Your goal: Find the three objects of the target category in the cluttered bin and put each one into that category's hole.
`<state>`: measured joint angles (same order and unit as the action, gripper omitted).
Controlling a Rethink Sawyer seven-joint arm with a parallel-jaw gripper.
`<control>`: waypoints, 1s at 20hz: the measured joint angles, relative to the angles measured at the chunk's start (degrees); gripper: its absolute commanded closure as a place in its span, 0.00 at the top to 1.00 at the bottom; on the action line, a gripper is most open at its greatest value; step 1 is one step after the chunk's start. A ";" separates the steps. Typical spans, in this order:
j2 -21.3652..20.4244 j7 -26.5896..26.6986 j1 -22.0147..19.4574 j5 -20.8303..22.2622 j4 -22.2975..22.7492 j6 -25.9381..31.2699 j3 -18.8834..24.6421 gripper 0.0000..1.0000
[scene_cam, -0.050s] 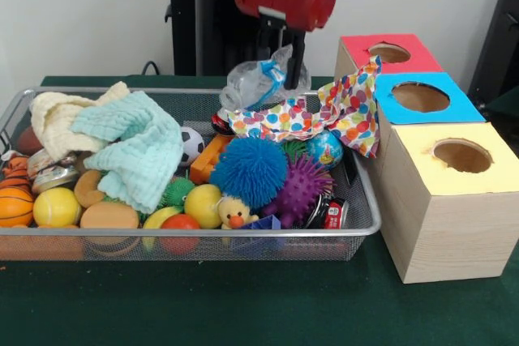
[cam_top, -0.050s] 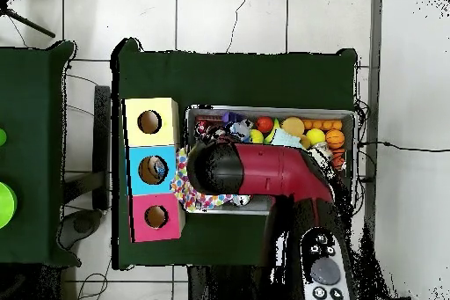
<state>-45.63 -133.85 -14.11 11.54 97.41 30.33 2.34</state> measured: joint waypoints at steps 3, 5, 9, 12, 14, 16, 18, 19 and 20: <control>1.51 0.00 -0.23 -0.01 1.37 -0.88 0.00 0.00; 1.98 0.00 -0.56 -0.05 2.15 -0.82 0.02 0.00; -0.52 0.00 -1.44 -0.68 4.00 3.16 0.01 0.00; -4.14 -0.01 -1.98 -1.45 3.88 10.79 0.02 0.00; -6.33 -0.01 -2.29 -1.78 3.51 15.92 0.02 0.00; -8.18 -0.01 -2.54 -1.93 2.82 20.97 0.02 0.00; -11.52 0.00 -3.08 -2.03 0.44 31.64 0.22 0.00; -12.19 -0.01 -3.27 -2.06 -0.44 34.34 0.38 0.00; -12.55 -0.01 -3.41 -2.08 -1.05 35.99 0.51 0.00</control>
<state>-58.19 -133.86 -17.52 9.47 96.36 66.33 2.85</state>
